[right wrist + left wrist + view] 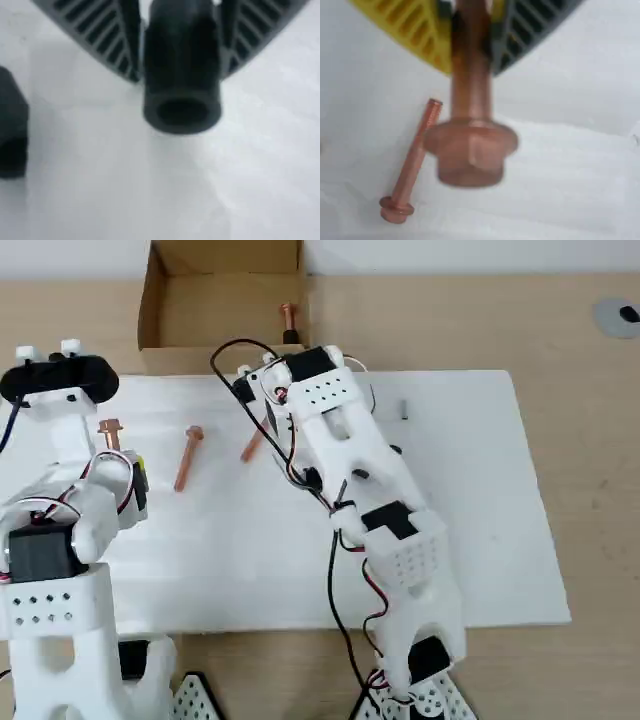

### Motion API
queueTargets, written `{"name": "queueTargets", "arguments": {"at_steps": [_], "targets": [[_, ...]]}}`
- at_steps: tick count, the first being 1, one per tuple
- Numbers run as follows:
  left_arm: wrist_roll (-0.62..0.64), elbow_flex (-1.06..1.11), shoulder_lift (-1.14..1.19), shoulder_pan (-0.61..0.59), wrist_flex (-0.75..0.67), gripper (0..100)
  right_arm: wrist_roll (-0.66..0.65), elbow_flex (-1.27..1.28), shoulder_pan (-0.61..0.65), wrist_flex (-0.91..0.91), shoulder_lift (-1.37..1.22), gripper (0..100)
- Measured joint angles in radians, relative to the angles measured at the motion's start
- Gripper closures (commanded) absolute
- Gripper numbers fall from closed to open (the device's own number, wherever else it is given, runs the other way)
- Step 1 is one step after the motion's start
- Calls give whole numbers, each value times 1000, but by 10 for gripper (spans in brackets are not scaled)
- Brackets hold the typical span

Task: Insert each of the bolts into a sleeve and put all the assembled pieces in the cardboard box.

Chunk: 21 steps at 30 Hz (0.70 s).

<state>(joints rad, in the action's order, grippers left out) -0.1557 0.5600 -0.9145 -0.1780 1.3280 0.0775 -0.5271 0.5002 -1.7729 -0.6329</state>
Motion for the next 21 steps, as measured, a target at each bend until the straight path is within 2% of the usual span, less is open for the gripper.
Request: {"name": "queueTargets", "arguments": {"at_steps": [4, 7, 16, 21], "targets": [[0, -2, 0, 0, 28, 989, -51, 8, 0, 0, 0, 787], [0, -2, -2, 0, 31, 989, -100, 9, 0, 0, 2, 718], [0, -3, -3, 0, 51, 989, -135, 12, 0, 0, 21, 702], [0, -3, -3, 0, 52, 989, -135, 12, 0, 0, 176, 702]]}}
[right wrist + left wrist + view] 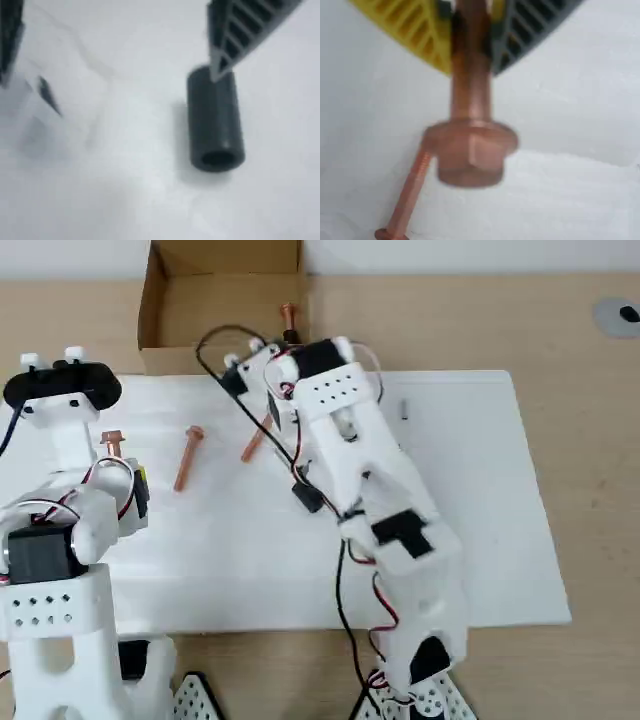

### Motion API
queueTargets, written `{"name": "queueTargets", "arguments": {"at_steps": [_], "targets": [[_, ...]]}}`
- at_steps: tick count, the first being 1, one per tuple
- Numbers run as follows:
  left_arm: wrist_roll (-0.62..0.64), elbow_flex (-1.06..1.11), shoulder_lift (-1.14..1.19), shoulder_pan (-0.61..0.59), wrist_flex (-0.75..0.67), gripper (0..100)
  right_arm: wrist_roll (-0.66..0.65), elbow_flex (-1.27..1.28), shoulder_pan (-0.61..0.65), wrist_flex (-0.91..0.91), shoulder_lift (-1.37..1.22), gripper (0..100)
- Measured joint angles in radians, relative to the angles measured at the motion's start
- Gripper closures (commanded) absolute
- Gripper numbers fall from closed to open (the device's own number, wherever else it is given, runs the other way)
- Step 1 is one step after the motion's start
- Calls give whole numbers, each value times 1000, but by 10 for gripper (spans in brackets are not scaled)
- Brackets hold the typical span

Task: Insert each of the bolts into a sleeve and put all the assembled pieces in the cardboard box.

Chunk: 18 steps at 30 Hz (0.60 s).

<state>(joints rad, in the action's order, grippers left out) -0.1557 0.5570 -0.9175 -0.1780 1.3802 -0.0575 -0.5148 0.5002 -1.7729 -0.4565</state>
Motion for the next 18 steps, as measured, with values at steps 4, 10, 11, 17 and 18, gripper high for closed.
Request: {"name": "queueTargets", "arguments": {"at_steps": [4, 10, 11, 17, 18], "targets": [[0, 0, 0, 0, 6, 989, 0, 8, 28, 0, 161, 702], [0, -32, 0, 0, 61, 989, 26, 272, 158, 0, 387, 702], [0, -37, 0, 0, 61, 989, 48, 344, 190, 0, 411, 702], [0, -37, 0, 0, 61, 989, 104, 588, 242, 100, 436, 703], [0, -37, -5, 0, 61, 989, 104, 594, 242, 115, 436, 703]]}}
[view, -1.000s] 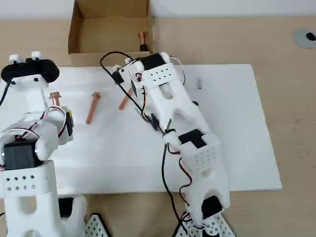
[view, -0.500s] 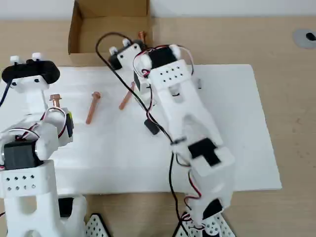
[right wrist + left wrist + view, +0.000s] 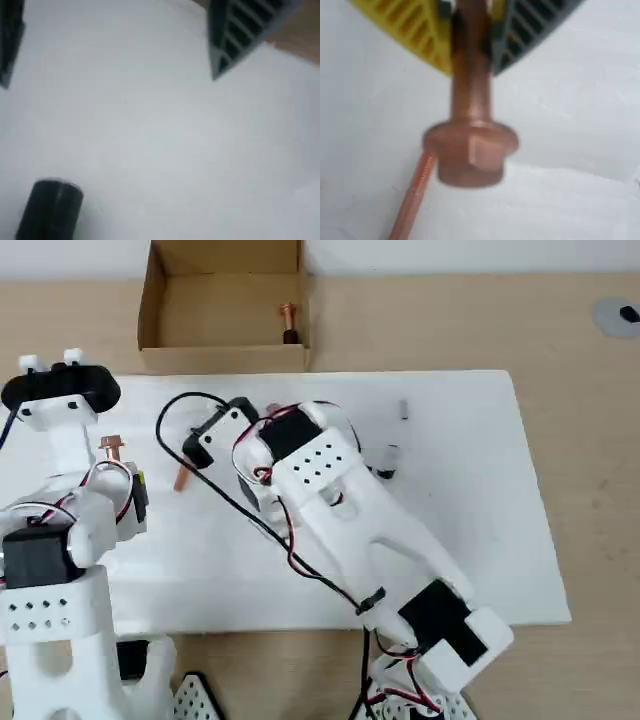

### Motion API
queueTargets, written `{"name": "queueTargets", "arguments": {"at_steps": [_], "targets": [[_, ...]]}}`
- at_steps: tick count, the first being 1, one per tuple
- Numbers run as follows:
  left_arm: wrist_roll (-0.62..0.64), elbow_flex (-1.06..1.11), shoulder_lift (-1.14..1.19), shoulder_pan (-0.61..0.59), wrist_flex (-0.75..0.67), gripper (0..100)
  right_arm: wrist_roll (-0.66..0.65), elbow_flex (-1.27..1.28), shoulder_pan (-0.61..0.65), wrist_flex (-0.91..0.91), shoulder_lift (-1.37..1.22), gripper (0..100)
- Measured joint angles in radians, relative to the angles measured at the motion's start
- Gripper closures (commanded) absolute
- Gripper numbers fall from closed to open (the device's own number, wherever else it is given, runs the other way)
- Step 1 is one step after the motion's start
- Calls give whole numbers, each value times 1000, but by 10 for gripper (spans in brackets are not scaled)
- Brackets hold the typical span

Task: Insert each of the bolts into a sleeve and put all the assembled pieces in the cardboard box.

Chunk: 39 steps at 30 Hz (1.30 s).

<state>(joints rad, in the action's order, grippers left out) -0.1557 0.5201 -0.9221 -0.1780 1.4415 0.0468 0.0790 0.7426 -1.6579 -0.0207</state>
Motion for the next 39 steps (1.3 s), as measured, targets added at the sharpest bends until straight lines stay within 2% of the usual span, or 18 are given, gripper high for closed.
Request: {"name": "queueTargets", "arguments": {"at_steps": [8, 13, 21, 24, 31, 39], "targets": [[0, -2, -163, 0, 2, 989, 3, 5, -81, 84, -80, 703], [0, 28, -304, 0, 2, 990, 2, 5, -86, 123, -164, 704], [0, 68, -503, 0, 2, 990, 2, -92, -86, 135, -293, 859], [0, 89, -545, 0, 2, 990, 3, -133, -91, 135, -334, 894], [0, 100, -566, -48, 2, 990, -2, -176, -150, 132, -393, 896], [0, 103, -566, -64, 2, 989, -83, -170, -173, 84, -443, 896]]}}
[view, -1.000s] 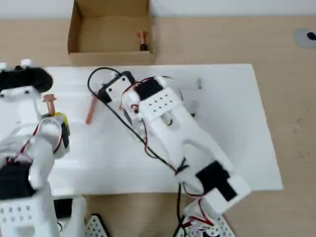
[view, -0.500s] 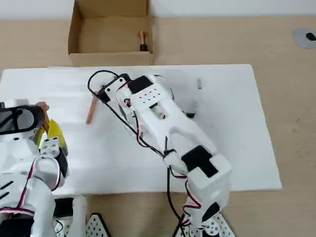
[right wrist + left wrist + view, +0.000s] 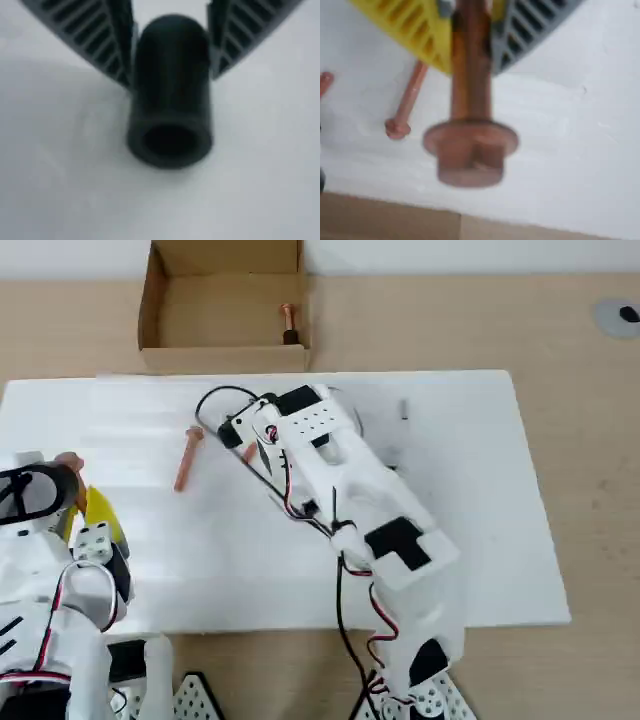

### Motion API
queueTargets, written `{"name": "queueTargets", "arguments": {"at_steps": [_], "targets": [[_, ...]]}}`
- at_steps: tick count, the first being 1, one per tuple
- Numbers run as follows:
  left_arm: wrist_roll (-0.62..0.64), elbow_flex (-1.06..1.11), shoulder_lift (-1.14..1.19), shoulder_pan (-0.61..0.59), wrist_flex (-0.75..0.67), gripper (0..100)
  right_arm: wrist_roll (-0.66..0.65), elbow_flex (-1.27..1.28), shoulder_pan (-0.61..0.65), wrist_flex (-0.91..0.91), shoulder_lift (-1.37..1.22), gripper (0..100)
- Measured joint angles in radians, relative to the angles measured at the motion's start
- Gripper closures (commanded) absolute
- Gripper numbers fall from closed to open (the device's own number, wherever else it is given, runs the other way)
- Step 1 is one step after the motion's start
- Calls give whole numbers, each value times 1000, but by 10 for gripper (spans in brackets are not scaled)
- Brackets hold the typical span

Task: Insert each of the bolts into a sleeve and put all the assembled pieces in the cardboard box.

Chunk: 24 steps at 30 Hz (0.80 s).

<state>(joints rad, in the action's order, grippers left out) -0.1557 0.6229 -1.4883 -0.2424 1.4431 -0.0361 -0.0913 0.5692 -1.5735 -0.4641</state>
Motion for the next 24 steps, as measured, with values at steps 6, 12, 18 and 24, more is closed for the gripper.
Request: {"name": "queueTargets", "arguments": {"at_steps": [6, 12, 18, 24], "targets": [[0, 0, 0, 0, 0, 989, -6, 0, 0, -9, -5, 896], [0, 0, 0, 0, 0, 989, -6, 0, 0, -9, -5, 989], [0, 0, 0, -2, -11, 991, -5, -63, -2, -77, -9, 988], [0, 0, -37, -77, -72, 991, -6, -311, -5, -193, -9, 988]]}}
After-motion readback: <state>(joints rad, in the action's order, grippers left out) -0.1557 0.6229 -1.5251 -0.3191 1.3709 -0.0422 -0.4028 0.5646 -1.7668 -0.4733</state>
